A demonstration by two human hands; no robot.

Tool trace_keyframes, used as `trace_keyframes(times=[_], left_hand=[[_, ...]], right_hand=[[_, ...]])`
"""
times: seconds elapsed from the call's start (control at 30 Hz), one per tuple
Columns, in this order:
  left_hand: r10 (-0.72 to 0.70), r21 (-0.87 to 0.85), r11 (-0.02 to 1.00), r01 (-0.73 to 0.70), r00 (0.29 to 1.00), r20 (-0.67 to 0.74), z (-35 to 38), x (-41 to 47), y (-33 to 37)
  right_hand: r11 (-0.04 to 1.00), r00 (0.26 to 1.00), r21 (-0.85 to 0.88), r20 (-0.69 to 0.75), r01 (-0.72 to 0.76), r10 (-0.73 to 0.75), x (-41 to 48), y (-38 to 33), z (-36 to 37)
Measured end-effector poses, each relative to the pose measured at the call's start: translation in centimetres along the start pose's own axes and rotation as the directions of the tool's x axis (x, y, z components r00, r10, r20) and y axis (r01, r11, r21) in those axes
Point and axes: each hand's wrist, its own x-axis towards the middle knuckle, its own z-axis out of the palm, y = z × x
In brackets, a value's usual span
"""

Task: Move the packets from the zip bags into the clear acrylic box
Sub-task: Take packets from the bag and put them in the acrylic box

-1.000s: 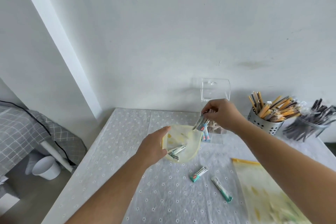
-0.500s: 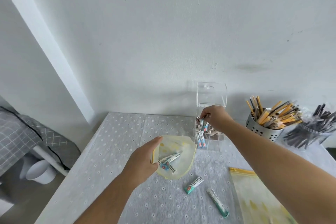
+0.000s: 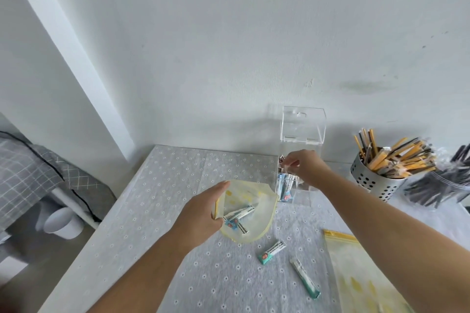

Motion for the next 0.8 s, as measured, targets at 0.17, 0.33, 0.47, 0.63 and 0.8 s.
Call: trace_keyframes(times=[0.17, 0.33, 0.47, 0.63, 0.8], left_hand=[[0.002, -0.013, 1.0, -0.002, 1.0, 0.002, -0.3, 0.4, 0.3], [0.011, -0.054, 0.998, -0.011, 1.0, 0.004, -0.2, 0.2, 0.5], [0.023, -0.068, 0.997, -0.023, 1.0, -0.002, 0.0, -0.2, 0.4], [0.08, -0.078, 0.994, -0.079, 0.997, 0.011, 0.9, -1.2, -0.2], [0.094, -0.086, 0.992, -0.095, 0.995, -0.018, 1.1, -1.9, -0.7]], right_hand=[[0.979, 0.995, 0.191, -0.08, 0.075, -0.061, -3.7, -3.0, -0.6], [0.934, 0.986, 0.314, -0.081, 0.167, -0.149, -8.6, -6.7, 0.4], [0.94, 0.982, 0.301, 0.045, 0.16, -0.182, -10.0, -7.9, 3.4], [0.991, 0.928, -0.057, 0.362, 0.119, -0.09, -8.4, -8.3, 8.7], [0.976, 0.908, -0.217, 0.402, -0.032, 0.119, -6.8, -8.4, 12.7]])
